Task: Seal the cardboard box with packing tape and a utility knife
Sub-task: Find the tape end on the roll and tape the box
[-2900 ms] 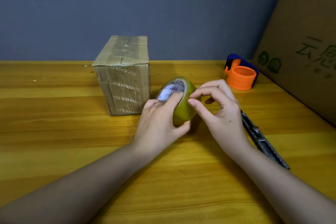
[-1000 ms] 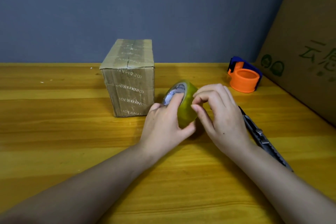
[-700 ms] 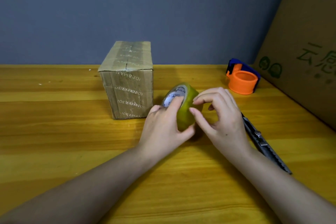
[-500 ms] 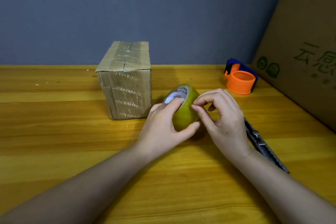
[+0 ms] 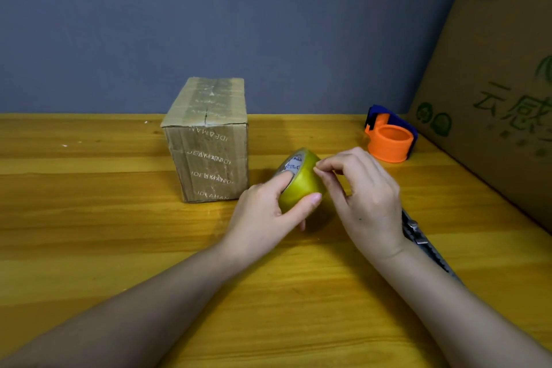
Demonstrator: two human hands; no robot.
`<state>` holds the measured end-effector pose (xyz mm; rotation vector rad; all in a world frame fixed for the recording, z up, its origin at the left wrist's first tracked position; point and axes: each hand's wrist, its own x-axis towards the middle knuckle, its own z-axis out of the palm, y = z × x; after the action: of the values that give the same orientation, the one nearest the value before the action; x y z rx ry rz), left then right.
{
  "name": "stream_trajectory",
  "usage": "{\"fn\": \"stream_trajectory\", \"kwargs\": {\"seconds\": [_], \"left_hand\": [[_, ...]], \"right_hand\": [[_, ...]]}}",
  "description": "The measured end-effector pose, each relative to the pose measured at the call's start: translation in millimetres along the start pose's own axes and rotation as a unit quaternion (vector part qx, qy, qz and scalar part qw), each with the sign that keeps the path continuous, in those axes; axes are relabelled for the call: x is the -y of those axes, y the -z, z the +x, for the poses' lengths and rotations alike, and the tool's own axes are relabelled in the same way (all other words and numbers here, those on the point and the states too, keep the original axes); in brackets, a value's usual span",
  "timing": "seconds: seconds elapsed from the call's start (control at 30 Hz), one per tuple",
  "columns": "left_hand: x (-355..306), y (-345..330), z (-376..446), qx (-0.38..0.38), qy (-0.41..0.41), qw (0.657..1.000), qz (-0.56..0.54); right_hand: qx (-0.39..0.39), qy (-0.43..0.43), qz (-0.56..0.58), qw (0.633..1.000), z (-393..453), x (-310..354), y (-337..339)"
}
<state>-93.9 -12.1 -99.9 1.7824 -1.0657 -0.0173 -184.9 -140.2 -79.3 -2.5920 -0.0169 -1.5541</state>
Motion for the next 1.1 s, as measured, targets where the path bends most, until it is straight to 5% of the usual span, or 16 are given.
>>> {"fn": "stream_trajectory", "kwargs": {"seconds": [0.4,0.5,0.67,1.1], "left_hand": [[3,-3,9,-0.046,0.019,0.999,-0.004],[-6,1,12,-0.031,0.053,0.998,-0.019],[-25,7,12,0.002,0.085,0.993,-0.078],[-48,22,-2,-0.042,0.109,0.99,0.077]], "right_hand": [[0.13,0.061,-0.121,0.982,12,31,28],[0.164,0.011,-0.11,0.98,26,37,35],[0.196,-0.215,0.072,0.954,55,23,29],[0.216,-0.288,0.112,0.926,67,19,24]]}}
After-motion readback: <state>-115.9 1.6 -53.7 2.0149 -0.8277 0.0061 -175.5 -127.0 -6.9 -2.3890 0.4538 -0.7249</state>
